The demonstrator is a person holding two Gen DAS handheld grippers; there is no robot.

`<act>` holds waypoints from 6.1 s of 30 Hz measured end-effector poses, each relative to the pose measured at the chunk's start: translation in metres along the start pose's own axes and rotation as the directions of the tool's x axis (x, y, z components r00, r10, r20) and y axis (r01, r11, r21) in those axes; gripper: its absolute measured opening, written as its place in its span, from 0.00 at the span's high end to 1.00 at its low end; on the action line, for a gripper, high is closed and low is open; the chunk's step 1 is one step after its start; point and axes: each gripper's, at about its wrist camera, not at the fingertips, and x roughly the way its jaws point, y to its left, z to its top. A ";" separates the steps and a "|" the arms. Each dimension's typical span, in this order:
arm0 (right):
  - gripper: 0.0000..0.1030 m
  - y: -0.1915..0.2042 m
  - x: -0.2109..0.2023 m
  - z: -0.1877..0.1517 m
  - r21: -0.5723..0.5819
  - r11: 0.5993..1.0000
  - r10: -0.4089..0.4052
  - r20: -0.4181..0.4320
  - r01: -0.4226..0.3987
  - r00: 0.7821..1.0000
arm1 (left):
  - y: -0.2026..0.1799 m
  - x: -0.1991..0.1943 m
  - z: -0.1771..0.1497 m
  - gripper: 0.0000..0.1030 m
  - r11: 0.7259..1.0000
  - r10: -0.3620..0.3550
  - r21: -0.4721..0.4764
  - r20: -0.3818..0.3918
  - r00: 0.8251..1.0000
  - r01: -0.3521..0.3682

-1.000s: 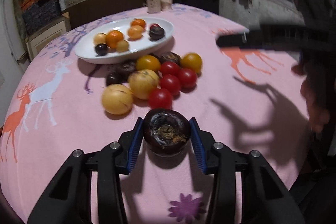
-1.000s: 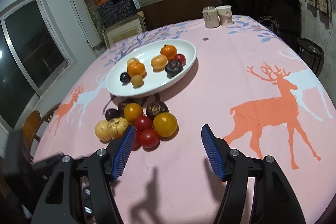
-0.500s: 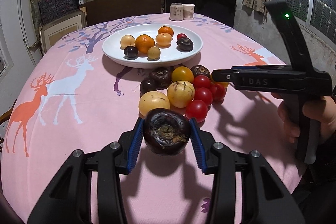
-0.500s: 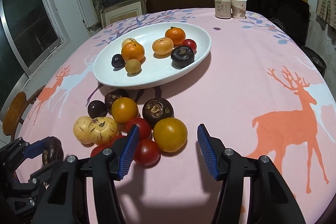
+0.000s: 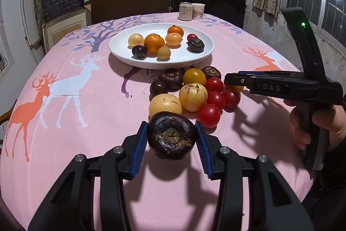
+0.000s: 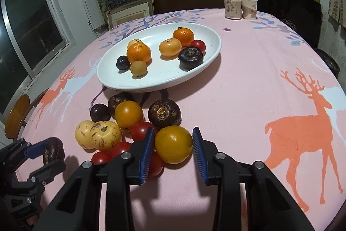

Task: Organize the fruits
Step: 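Carry both fruits onto the white plate and open both tools, then grasp a pale yellow fruit with the left tool while the right tool grasps a red cherry tomato, then carry both fruits onto the white plate and open both tools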

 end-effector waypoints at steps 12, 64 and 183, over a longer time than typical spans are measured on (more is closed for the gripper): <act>0.64 -0.002 0.006 -0.002 0.000 0.999 -0.042 -0.033 0.042 0.999 | 0.001 -0.003 -0.002 0.58 1.000 0.000 -0.008 0.005 1.000 0.000; 0.34 -0.031 0.076 0.157 0.048 0.994 0.094 0.121 -0.101 0.988 | 0.069 0.192 0.217 0.22 0.987 0.156 -0.041 -0.010 0.988 -0.156; 0.71 0.006 0.001 0.095 -0.083 0.992 0.094 0.038 -0.091 0.995 | 0.041 0.095 0.127 0.58 1.000 -0.014 -0.021 -0.052 0.999 0.013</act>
